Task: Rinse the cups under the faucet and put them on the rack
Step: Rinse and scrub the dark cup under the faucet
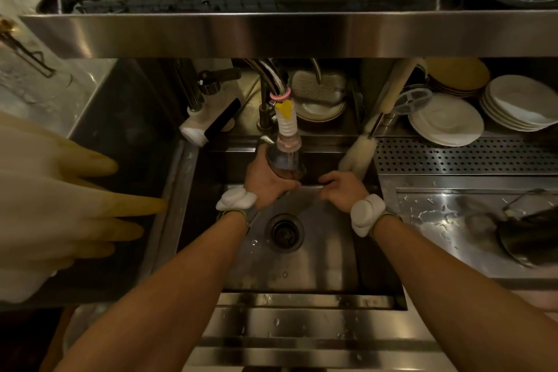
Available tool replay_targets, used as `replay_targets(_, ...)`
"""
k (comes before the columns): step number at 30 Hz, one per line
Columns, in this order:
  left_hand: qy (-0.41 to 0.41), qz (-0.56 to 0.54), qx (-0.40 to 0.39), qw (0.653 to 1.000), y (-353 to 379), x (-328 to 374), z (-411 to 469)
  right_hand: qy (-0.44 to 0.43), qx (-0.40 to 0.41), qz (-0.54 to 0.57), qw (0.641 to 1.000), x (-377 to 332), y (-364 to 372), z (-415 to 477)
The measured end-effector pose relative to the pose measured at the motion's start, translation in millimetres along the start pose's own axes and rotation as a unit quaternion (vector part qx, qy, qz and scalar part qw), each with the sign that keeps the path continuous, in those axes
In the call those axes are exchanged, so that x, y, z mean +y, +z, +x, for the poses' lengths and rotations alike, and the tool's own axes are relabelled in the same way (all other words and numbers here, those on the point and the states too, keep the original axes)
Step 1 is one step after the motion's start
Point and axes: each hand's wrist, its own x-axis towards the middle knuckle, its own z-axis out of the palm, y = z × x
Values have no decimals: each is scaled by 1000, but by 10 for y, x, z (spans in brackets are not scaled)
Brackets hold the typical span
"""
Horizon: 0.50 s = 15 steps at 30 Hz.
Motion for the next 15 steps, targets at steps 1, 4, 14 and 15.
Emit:
replay_targets(1,13,13,-25,1000,3,19,4,-3,1,-4,1000,-6,-2,8)
replay_targets(4,-10,13,-12,1000,1,52,-10,-3,-5,-8,1000,-24,5,19)
replay_targets(14,-14,-20,29,999,32,66,10,1,-13,-21,1000,11,-38,48)
replay_targets(15,-15,-15,27,999,26,69,23,3,-12,-18,1000,7,-41,47)
